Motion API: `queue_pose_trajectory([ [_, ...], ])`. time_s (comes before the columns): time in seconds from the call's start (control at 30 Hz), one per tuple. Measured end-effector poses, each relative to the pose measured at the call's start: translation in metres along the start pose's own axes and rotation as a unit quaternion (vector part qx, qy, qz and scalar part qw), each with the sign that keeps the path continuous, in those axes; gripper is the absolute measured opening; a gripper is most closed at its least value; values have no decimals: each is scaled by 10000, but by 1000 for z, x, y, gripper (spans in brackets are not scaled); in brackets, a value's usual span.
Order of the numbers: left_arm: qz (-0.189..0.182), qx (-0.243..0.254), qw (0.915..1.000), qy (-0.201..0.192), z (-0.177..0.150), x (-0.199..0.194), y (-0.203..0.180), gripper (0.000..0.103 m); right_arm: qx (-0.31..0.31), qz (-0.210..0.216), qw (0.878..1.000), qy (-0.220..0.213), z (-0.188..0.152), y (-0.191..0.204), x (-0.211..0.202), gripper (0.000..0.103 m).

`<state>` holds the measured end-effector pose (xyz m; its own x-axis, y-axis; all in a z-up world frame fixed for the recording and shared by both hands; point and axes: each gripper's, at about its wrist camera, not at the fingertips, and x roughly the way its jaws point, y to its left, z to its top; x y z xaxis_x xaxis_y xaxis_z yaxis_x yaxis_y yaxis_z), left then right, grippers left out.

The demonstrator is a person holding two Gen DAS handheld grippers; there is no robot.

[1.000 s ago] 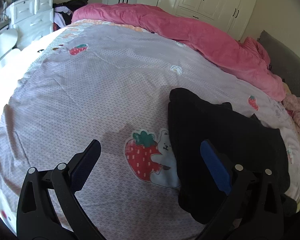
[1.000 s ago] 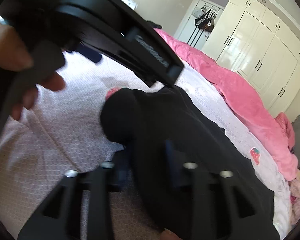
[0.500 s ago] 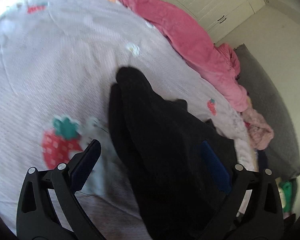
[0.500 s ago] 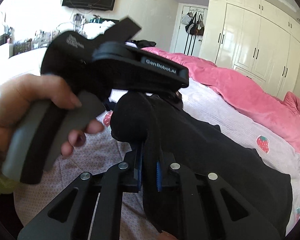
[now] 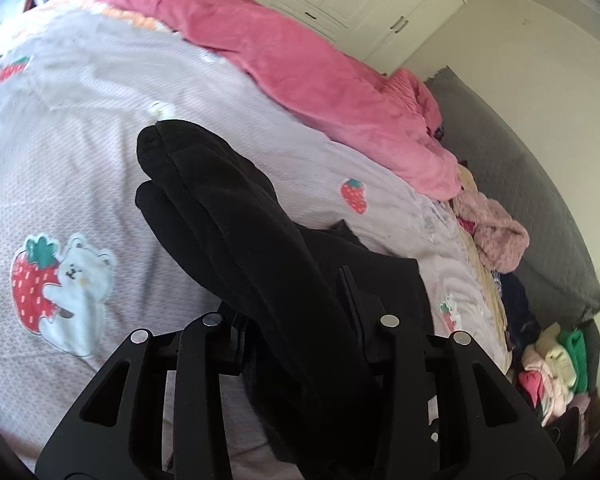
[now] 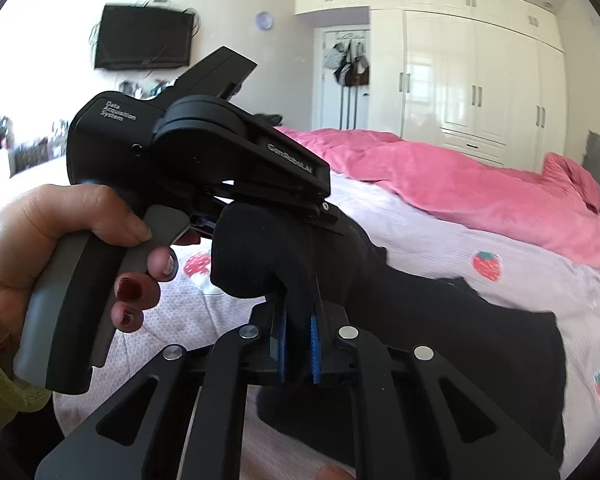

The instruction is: Fold small clothes

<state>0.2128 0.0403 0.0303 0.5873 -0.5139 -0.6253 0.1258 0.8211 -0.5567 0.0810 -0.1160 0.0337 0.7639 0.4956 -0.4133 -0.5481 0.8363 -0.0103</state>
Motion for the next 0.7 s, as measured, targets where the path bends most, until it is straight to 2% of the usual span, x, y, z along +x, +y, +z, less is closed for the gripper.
queue_pose_trajectory([
  [0.3, 12, 565, 9984, 92, -9, 24, -79, 28, 514, -277, 9976, -368, -16, -49, -47, 7],
  [0.7, 277, 972, 9934, 547, -29, 82, -139, 28, 1123, -632, 9913, -274, -50, -109, -79, 7],
])
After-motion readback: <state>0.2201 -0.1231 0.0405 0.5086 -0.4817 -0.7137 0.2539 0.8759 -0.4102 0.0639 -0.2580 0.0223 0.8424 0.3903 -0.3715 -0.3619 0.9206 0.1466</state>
